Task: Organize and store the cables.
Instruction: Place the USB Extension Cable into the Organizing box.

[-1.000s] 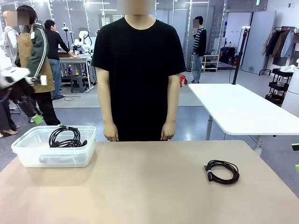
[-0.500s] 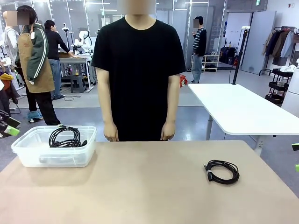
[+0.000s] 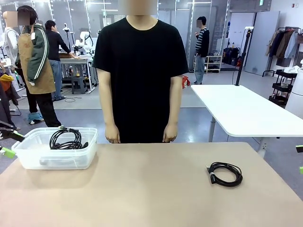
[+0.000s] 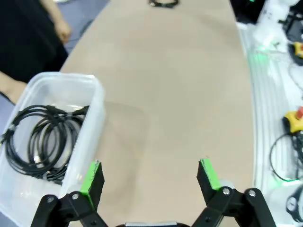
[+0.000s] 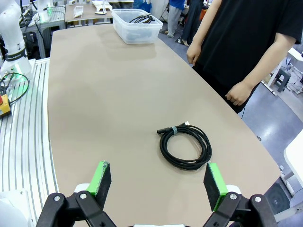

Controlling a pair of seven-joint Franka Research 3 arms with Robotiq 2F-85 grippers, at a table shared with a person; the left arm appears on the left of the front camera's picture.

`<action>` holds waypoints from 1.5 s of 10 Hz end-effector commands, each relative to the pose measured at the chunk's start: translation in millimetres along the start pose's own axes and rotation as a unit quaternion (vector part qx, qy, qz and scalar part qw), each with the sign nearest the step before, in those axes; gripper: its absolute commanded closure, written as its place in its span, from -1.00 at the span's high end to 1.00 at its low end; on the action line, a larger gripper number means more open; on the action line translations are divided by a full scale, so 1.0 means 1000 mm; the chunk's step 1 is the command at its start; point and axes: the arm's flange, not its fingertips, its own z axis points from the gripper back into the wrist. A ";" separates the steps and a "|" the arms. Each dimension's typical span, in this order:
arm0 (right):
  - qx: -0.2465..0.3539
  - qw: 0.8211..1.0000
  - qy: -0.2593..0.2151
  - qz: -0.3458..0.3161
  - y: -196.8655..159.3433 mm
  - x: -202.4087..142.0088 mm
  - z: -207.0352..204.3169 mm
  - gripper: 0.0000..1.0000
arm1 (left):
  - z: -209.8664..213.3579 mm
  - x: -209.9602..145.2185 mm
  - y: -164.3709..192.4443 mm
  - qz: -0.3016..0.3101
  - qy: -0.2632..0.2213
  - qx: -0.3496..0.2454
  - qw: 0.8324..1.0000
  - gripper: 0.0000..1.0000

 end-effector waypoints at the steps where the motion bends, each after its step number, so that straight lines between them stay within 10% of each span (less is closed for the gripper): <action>1: -0.004 1.000 -0.010 0.006 -0.002 0.000 0.000 1.00 | -0.001 0.002 0.005 0.008 0.003 0.024 1.000 1.00; 6: 0.000 0.998 0.041 -0.037 0.008 0.013 -0.008 1.00 | -0.001 0.002 0.005 0.008 0.003 0.024 1.000 1.00; 15: -0.025 0.933 0.278 -0.228 -0.018 0.093 -0.247 1.00 | -0.001 0.002 0.005 0.008 0.003 0.024 1.000 1.00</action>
